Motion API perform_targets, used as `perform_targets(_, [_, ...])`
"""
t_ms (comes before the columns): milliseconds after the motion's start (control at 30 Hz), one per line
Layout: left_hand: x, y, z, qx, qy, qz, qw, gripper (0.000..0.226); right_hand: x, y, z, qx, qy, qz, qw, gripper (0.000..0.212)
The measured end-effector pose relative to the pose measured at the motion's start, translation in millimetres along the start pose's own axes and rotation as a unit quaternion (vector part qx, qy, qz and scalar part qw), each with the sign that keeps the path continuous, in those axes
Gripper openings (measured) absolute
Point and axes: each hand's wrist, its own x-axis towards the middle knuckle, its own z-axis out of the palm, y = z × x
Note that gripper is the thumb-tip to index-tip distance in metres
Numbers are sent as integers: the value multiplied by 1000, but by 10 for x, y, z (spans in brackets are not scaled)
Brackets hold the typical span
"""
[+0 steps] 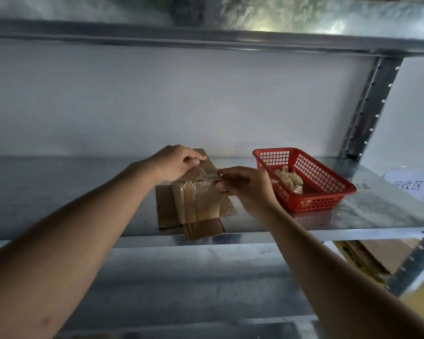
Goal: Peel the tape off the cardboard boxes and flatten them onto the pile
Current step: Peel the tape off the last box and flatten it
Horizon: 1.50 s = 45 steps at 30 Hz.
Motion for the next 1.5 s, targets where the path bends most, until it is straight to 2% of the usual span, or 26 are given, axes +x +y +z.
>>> perform_targets(100, [-11,-12,9,0,-9,9,1000,34,-19,-79,37,-22,20,-4,1000,26])
perform_targets(300, [-41,-23,-13,9,-15,6,1000,57,-35,-208,28,4,18,39,999,29])
perform_targets(400, [-30,-24,-7,9,-13,5,1000,59,-38,-257,61,19,54,61,996,20])
perform_targets(500, [-19,-23,6,13,-13,-1,1000,62,-21,-313,92,11,76,74,994,24])
perform_targets(667, [-6,7,8,47,3,2,999,61,-32,-387,122,-110,107,8,988,22])
perform_targets(767, [-6,33,18,75,4,-6,997,56,-62,-445,166,-118,99,-45,987,19])
perform_targets(900, [-22,70,18,89,15,-11,996,50,-84,-524,218,-63,49,-48,996,16])
perform_targets(1000, [-36,77,31,96,22,-7,995,49,-108,-524,230,46,32,16,998,14])
perform_targets(1100, [-43,78,39,88,28,-7,996,52,-130,-489,248,99,75,90,988,9])
perform_targets(1200, [-45,92,43,87,26,-8,996,53,-123,-461,263,19,126,115,985,10])
perform_targets(1300, [-37,95,37,85,16,-13,996,52,-89,-459,297,-98,149,83,980,10])
perform_targets(1400, [-35,99,51,90,19,-15,996,50,-45,-470,330,-200,165,51,964,8])
perform_targets(1500, [-36,92,74,90,31,-20,995,48,-7,-480,351,-275,161,60,946,12])
